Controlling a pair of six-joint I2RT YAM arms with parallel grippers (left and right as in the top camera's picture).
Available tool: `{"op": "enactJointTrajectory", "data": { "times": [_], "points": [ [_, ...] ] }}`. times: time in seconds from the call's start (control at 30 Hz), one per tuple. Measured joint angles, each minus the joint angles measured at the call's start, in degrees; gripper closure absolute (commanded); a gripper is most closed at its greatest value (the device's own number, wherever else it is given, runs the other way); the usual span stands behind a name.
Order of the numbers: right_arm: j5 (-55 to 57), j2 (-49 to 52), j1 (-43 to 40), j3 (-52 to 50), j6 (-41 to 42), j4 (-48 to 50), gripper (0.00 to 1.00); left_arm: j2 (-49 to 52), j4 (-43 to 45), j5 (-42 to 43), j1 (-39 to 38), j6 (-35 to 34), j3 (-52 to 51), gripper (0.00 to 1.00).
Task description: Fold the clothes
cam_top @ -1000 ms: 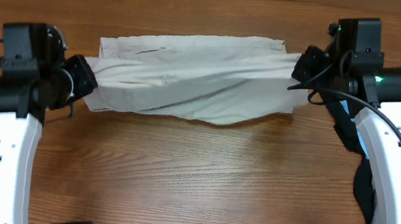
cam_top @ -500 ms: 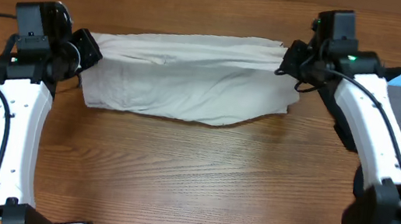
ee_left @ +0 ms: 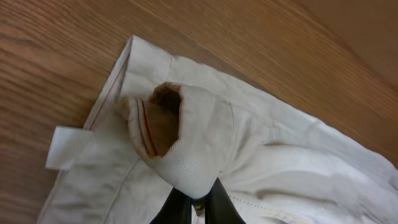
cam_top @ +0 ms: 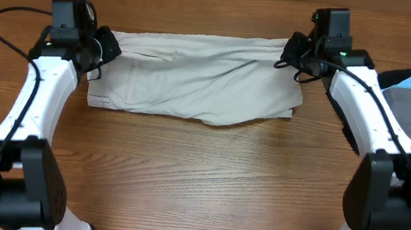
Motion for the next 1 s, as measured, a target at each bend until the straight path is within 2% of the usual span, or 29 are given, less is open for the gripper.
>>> {"op": "enactJointTrajectory", "data": {
  "times": [0.07, 0.13, 0.2, 0.23, 0.3, 0.4, 0.5, 0.53, 0.57, 0.6, 0.63, 0.67, 0.73, 0.77, 0.9, 1.0],
  "points": [
    [0.0, 1.7, 0.0, 0.0, 0.0, 1.6, 0.71, 1.4, 1.1, -0.6, 0.0, 0.0, 0.0, 0.9],
    [0.0, 3.5, 0.0, 0.0, -0.1, 3.6, 0.67, 2.7, 2.4, -1.1, 0.0, 0.2, 0.0, 0.77],
    [0.3, 4.9, 0.0, 0.0, 0.0, 5.7, 0.49, 4.2, 3.6, -1.5, 0.0, -0.3, 0.1, 0.64],
    [0.4, 5.7, 0.0, 0.0, 0.1, 6.9, 0.44, 5.0, 4.7, -1.7, 0.0, -0.5, 0.1, 0.55],
    [0.5, 7.4, 0.1, 0.1, 0.0, 10.3, 0.17, 6.8, 8.0, -1.9, 0.0, 0.1, 0.1, 0.42],
    [-0.8, 8.8, 0.1, 0.2, -1.1, 14.6, 0.02, 8.3, 10.6, -1.6, 0.0, 2.2, 0.5, 0.24],
    [-2.9, 8.8, 0.0, 2.0, -2.8, 13.6, 0.01, 8.0, 8.0, -0.1, 0.0, 4.1, 3.6, 0.25],
    [-3.7, 8.8, -0.1, 3.3, -3.2, 12.5, 0.02, 7.6, 6.8, 0.5, 0.0, 4.7, 5.0, 0.31],
    [-4.3, 8.7, -0.2, 4.7, -3.6, 10.6, 0.07, 6.9, 5.6, 1.2, 0.0, 5.2, 6.2, 0.44],
    [-5.1, 8.3, -0.3, 6.1, -4.0, 8.6, 0.18, 5.7, 3.5, 1.8, -0.1, 5.5, 7.5, 0.68],
    [-5.6, 7.8, -0.4, 7.3, -4.4, 6.7, 0.3, 4.3, 1.7, 2.3, -0.4, 6.3, 8.5, 0.85],
    [-6.1, 6.9, -0.5, 8.7, -5.1, 3.2, 0.49, 2.7, -0.1, 2.7, -0.5, 6.6, 9.4, 0.96],
    [-7.2, 5.1, -0.7, 10.0, -5.2, -1.4, 0.86, 0.0, -3.6, 3.0, -1.2, 7.0, 10.4, 0.96],
    [-7.9, 3.9, -0.7, 10.6, -5.2, -4.0, 0.96, -1.2, -5.3, 3.1, -1.7, 7.4, 10.7, 0.96],
    [-10.3, 1.6, -0.7, 11.7, -5.4, -16.4, 0.96, -2.1, -10.7, 2.9, -4.7, 8.3, 11.2, 0.96],
    [-11.0, 1.9, -0.6, 11.6, -5.6, -24.5, 0.96, 0.6, -11.6, 1.5, -6.5, 8.5, 11.2, 0.96]
  ]
}}
